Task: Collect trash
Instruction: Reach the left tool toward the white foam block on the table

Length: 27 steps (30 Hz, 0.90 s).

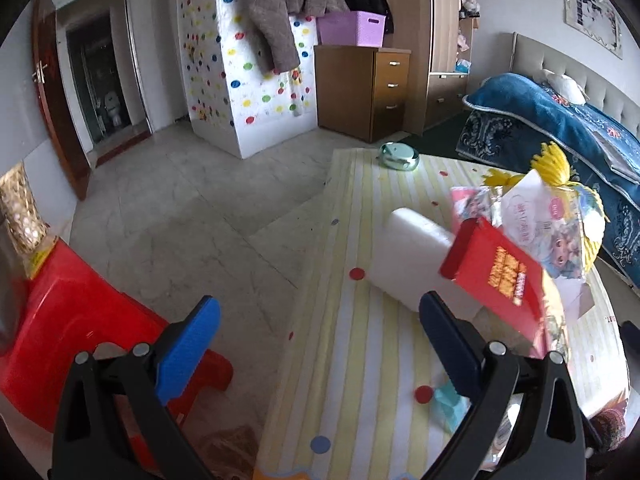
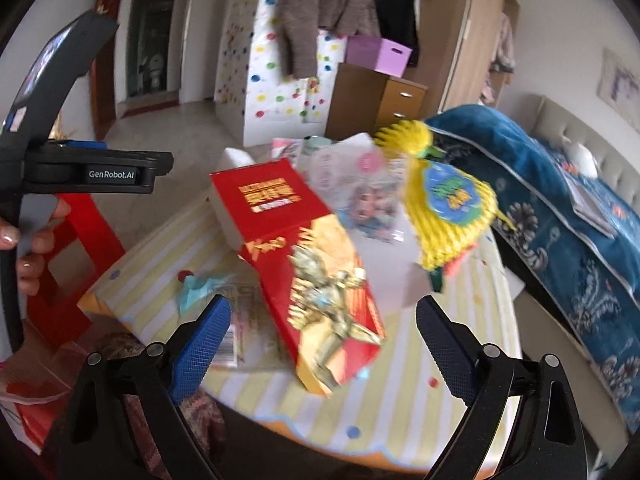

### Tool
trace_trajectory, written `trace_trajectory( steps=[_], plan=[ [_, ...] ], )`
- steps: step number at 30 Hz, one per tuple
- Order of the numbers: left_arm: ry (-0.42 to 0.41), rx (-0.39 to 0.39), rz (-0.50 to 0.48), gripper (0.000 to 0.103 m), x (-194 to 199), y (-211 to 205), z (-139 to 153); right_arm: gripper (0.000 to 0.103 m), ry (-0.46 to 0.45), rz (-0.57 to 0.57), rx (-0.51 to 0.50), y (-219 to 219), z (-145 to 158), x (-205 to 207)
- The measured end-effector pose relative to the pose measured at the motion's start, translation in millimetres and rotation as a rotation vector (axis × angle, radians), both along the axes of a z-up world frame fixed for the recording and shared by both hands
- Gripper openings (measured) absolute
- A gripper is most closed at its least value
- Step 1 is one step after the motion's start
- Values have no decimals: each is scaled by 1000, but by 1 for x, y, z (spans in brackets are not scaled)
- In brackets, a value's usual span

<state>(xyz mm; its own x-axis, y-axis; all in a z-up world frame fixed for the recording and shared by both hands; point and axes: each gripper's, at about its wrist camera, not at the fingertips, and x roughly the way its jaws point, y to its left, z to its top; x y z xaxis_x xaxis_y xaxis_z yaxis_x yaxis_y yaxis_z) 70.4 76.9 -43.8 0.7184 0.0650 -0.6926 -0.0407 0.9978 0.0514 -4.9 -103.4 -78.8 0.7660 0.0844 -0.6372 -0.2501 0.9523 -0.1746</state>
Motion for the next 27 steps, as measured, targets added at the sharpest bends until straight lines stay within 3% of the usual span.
trace_trajectory(
  steps=[3, 9, 11, 13, 16, 23, 27],
  plan=[
    [7, -14, 7, 97, 3, 9, -5, 70, 12, 1, -28, 9, -8, 13],
    [17, -41, 2, 97, 6, 19, -10, 70, 15, 0, -94, 24, -22, 28],
    [16, -43, -5, 97, 6, 20, -10, 61, 6, -14, -114, 24, -23, 29],
    [15, -46, -15, 97, 5, 19, -9, 41, 15, -25, -64, 15, -16, 24],
    [8, -38, -29, 97, 3, 15, -8, 22, -4, -62, 20, -5, -1, 15],
    [19, -47, -96, 97, -2, -9, -11, 3, -65, -157, 177, -50, 32, -6],
    [51, -66, -139, 97, -1, -21, -24, 1, -73, -196, 210, -71, 43, -11]
  ],
)
